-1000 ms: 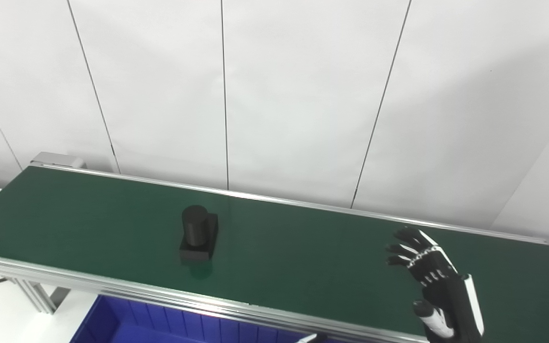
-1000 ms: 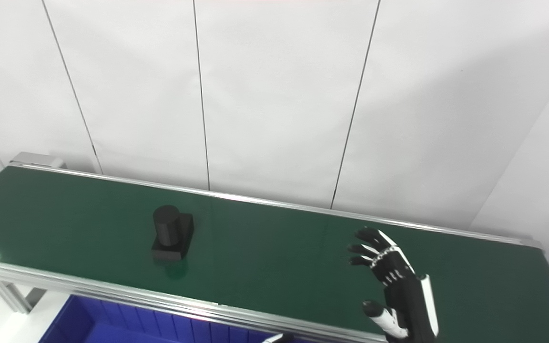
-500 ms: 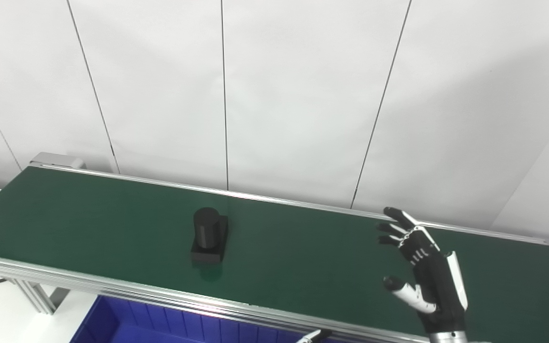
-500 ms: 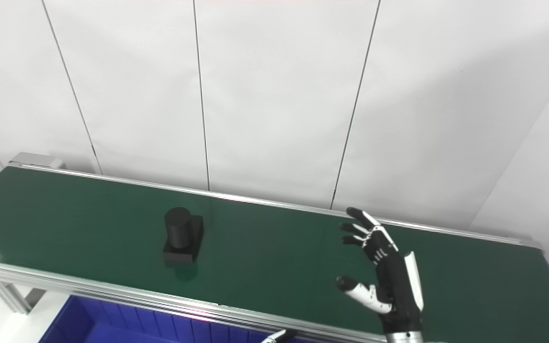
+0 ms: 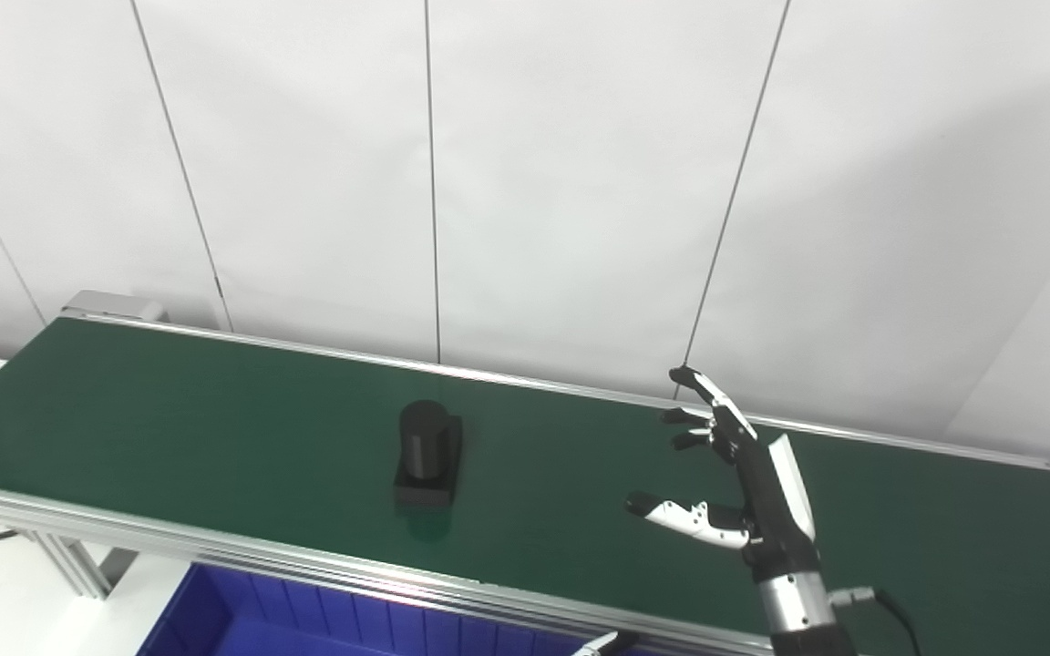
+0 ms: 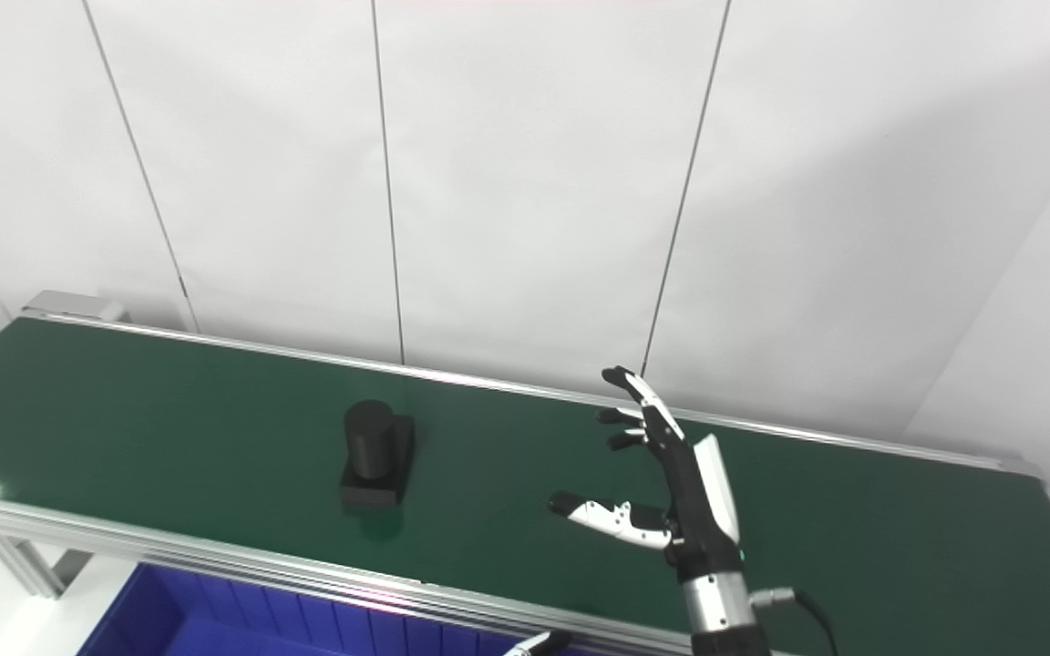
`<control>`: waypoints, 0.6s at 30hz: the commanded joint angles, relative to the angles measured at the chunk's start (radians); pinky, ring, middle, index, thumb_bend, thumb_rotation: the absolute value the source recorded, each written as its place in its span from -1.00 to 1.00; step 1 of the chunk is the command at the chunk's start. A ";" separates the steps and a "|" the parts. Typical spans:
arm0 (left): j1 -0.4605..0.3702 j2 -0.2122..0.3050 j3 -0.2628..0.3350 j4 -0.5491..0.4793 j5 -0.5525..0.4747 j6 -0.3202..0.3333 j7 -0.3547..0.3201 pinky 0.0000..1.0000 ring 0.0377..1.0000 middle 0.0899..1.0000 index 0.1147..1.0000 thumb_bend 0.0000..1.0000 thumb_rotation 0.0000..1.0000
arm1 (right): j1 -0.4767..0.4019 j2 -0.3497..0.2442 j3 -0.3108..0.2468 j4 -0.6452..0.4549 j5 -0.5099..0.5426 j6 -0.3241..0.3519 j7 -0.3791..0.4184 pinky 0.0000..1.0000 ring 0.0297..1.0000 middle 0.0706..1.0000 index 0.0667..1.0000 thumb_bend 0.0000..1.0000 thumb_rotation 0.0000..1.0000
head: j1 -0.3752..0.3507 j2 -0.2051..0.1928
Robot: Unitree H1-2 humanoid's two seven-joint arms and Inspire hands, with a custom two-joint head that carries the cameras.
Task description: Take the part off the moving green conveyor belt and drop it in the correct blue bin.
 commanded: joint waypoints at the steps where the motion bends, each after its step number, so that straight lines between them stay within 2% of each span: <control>1: -0.006 -0.011 -0.006 -0.037 0.019 -0.033 0.007 0.74 0.74 0.77 0.70 0.86 0.66 | -0.035 0.002 0.008 0.003 -0.006 0.000 -0.023 0.12 0.37 0.72 0.64 0.68 -0.41 | 0.003 -0.003; 8: -0.009 -0.013 -0.012 -0.051 0.035 -0.033 0.022 0.73 0.74 0.76 0.70 0.85 0.64 | -0.084 -0.001 0.030 0.055 -0.043 0.030 -0.047 0.14 0.40 0.67 0.65 0.69 -0.37 | -0.009 0.026; 15: -0.016 -0.020 -0.015 -0.043 0.033 -0.033 0.021 0.76 0.76 0.78 0.73 0.86 0.65 | -0.127 0.001 0.033 0.110 -0.024 0.070 -0.043 0.15 0.39 0.67 0.63 0.77 -0.43 | -0.018 0.027; 18: -0.016 -0.020 -0.018 -0.047 0.033 -0.033 0.017 0.77 0.76 0.78 0.73 0.85 0.66 | -0.147 0.003 0.038 0.125 -0.036 0.080 -0.053 0.15 0.38 0.64 0.61 0.78 -0.43 | -0.022 0.039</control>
